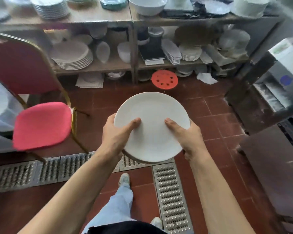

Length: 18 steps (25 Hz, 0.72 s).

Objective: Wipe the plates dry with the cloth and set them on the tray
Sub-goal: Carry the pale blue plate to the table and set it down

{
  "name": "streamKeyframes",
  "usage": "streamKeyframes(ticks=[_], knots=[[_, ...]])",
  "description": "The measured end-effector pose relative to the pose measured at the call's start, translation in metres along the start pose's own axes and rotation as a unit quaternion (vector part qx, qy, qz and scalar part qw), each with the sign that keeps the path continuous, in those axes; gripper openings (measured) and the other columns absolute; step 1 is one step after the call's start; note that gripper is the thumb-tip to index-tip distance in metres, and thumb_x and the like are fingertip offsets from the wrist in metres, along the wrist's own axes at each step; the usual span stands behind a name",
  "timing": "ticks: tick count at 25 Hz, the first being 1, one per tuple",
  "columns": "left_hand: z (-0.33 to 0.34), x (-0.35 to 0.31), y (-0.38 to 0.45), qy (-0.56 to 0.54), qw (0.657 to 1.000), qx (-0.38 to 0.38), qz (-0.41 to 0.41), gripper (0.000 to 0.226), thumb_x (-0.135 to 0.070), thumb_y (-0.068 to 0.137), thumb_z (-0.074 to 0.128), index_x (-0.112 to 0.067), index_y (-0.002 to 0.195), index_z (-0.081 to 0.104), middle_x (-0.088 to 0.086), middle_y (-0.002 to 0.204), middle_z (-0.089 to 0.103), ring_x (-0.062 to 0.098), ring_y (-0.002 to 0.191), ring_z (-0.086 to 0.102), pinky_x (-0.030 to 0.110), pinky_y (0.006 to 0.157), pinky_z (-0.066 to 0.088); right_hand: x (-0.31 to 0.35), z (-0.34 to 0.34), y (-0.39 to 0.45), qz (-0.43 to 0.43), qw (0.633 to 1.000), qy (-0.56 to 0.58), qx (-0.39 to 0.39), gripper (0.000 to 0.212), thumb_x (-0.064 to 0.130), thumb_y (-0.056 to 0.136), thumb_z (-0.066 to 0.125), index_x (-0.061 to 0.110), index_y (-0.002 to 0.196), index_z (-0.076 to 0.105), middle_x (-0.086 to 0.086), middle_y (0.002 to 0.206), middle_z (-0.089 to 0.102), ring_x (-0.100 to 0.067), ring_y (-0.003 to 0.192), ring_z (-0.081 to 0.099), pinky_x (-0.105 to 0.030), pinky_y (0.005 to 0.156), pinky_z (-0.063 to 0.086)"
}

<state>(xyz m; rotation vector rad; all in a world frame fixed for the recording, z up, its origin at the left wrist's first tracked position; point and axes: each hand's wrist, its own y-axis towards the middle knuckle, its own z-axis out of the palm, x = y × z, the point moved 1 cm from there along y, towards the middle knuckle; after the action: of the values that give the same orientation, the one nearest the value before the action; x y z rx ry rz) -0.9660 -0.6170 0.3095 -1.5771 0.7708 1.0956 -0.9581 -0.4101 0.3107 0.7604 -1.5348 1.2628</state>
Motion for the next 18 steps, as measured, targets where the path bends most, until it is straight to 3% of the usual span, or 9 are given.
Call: streamKeyframes(ticks=[4,9,13,18], knots=[[-0.032,-0.03,0.082,-0.017,0.999,-0.033,-0.005,0.066,-0.037,0.072,0.088,-0.031,0.127,0.053,-0.007,0.114,0.065,0.018,0.101,0.065,0.045,0.081,0.06,0.028,0.077,0.067,-0.007,0.999,-0.019,0.043,0.038,0.02,0.083,0.085,0.017,0.117,0.069,0.001,0.101,0.076,-0.006,0.072,0.074,-0.018,0.053,0.055],[-0.07,-0.073,0.185,-0.012,0.996,-0.083,0.012,0.066,-0.039,0.07,0.089,-0.026,0.127,0.057,-0.009,0.108,0.067,0.013,0.098,0.066,0.03,0.067,0.052,0.06,0.173,0.146,-0.008,0.996,-0.03,0.081,0.039,0.023,0.083,0.085,0.017,0.119,0.07,-0.002,0.105,0.076,-0.014,0.088,0.074,-0.023,0.062,0.061],[-0.085,-0.102,0.26,-0.026,0.993,-0.113,0.0,0.071,-0.04,0.068,0.09,-0.025,0.129,0.057,-0.006,0.11,0.067,0.018,0.1,0.066,0.041,0.079,0.059,0.084,0.232,0.213,-0.006,0.993,-0.034,0.109,0.034,0.022,0.083,0.085,0.019,0.114,0.071,0.002,0.099,0.076,-0.006,0.075,0.075,-0.021,0.058,0.058],[-0.082,-0.137,0.366,-0.054,0.986,-0.156,-0.001,0.063,-0.034,0.068,0.092,-0.027,0.12,0.057,-0.003,0.11,0.069,0.021,0.1,0.068,0.049,0.087,0.059,0.112,0.299,0.32,-0.004,0.989,-0.045,0.141,0.039,0.022,0.083,0.085,0.016,0.12,0.071,-0.003,0.105,0.077,-0.02,0.092,0.076,-0.029,0.07,0.064]])
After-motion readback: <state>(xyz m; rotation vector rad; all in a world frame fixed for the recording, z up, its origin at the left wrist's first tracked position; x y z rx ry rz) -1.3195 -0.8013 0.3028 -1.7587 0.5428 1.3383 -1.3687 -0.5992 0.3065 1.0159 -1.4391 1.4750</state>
